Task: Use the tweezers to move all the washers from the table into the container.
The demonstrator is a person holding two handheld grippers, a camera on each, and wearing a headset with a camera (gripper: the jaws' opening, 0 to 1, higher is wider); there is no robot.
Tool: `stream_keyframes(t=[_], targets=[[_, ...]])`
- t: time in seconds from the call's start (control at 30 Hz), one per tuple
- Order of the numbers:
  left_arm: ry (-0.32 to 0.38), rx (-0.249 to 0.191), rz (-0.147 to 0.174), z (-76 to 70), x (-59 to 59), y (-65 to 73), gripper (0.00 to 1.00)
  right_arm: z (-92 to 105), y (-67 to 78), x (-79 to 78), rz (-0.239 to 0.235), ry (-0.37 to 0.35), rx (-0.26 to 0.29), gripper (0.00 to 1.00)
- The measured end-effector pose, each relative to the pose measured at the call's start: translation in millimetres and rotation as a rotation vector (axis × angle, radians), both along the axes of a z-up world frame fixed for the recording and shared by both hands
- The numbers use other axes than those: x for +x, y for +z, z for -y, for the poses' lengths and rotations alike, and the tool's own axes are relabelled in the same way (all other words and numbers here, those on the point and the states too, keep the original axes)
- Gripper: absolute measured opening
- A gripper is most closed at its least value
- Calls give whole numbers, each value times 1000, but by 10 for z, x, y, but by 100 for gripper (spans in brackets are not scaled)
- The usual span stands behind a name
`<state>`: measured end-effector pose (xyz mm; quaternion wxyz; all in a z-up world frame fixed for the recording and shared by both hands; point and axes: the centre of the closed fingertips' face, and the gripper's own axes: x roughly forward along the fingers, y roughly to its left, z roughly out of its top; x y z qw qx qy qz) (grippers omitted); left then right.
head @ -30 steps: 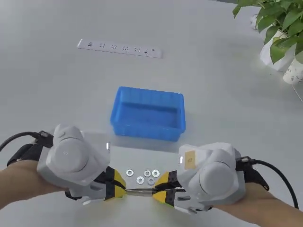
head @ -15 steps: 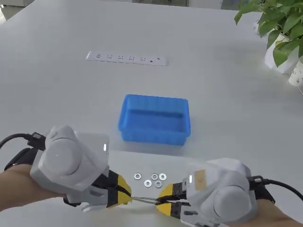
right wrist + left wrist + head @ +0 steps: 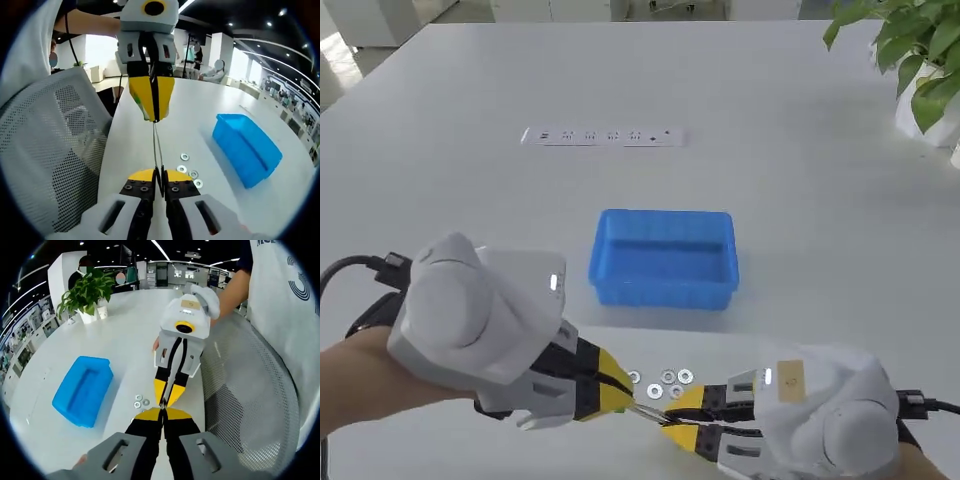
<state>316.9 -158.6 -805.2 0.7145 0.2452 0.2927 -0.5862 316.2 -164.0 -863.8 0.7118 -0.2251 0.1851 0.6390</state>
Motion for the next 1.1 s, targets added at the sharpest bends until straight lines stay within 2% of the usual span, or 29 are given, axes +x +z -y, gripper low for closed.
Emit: stream_keyframes(t=[0.07, 0.13, 0.23, 0.37, 0.4, 0.47, 0.5, 0.57, 0.67, 0.8, 0.9, 1.03, 1.1], targets=[[2, -1, 0, 10, 8, -8, 5, 14, 8, 5, 14, -1, 6, 7], [4, -9, -4, 28, 13, -11, 5, 27, 6, 4, 3, -2, 17, 6], [-2, 5, 1, 28, 20, -36, 5, 25, 4, 2, 11, 4, 19, 6], [-5, 2, 2, 24, 22, -22, 5, 37, -6, 19, 4, -7, 31, 5], [-2, 8, 14, 6, 44, -25, 5, 32, -7, 13, 5, -3, 33, 5], [1, 38, 12, -61, 60, -66, 5, 32, -11, 8, 9, 3, 30, 5], [2, 49, 25, -94, 86, -86, 5, 29, -14, 8, 13, 6, 26, 5], [-2, 49, -2, -126, 64, -101, 5, 31, -24, 10, 13, 9, 21, 5], [-10, 66, -17, -171, 56, -135, 5, 32, -33, 2, 7, 12, 18, 5], [-24, 103, -7, -228, 76, -190, 8, 29, -53, -7, -5, 8, 16, 5], [-36, 111, -22, -252, 52, -207, 10, 29, -49, 2, -12, 1, 22, 5], [-42, 149, -26, -321, 51, -285, 13, 21, -32, 16, -13, -2, 29, 5], [-45, 150, -13, -317, 71, -284, 11, 22, -35, 19, -13, 0, 26, 5]])
